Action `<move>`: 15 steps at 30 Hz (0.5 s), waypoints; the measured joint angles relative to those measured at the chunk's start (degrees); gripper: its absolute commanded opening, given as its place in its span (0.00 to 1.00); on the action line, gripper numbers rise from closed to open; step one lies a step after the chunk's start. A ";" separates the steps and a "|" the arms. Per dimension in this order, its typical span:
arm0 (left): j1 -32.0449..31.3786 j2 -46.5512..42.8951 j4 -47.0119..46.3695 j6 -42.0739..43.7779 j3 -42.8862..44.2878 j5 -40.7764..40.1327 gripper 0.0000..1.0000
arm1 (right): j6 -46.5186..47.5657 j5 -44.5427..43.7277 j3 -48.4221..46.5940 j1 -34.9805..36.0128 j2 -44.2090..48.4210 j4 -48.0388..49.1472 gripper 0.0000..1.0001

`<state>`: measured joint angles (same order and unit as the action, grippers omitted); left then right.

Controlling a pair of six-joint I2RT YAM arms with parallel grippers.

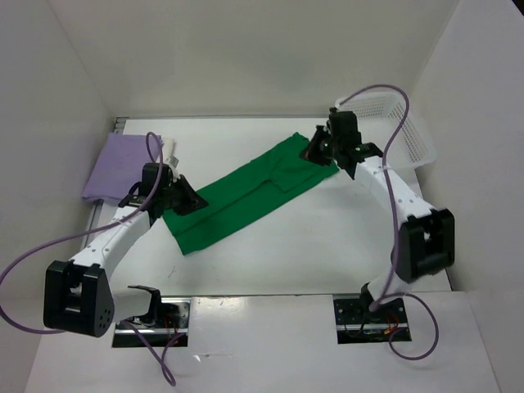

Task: Fold and stack the t-shirts
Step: Rotate the tshirt 90 degrees

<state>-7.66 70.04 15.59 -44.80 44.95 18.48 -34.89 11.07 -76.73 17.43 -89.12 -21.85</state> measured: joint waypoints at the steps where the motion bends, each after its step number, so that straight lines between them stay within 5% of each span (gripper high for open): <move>1: 0.00 0.35 -0.13 0.02 0.00 0.17 0.15 | 0.04 -0.92 1.64 -1.88 -1.70 0.00 0.00; 7: 0.00 0.98 -0.26 1.22 0.00 0.96 0.16 | 0.42 -5.70 8.20 -9.40 -16.41 -2.58 0.00; 15: 0.00 0.92 -1.07 1.29 -0.85 1.99 0.19 | 0.76 -7.17 2.05 -9.55 -24.24 -1.40 0.00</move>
<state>-7.66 70.96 14.52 -43.51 44.10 20.47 -34.13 3.90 -74.67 7.88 -113.36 -23.24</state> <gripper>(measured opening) 0.187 0.001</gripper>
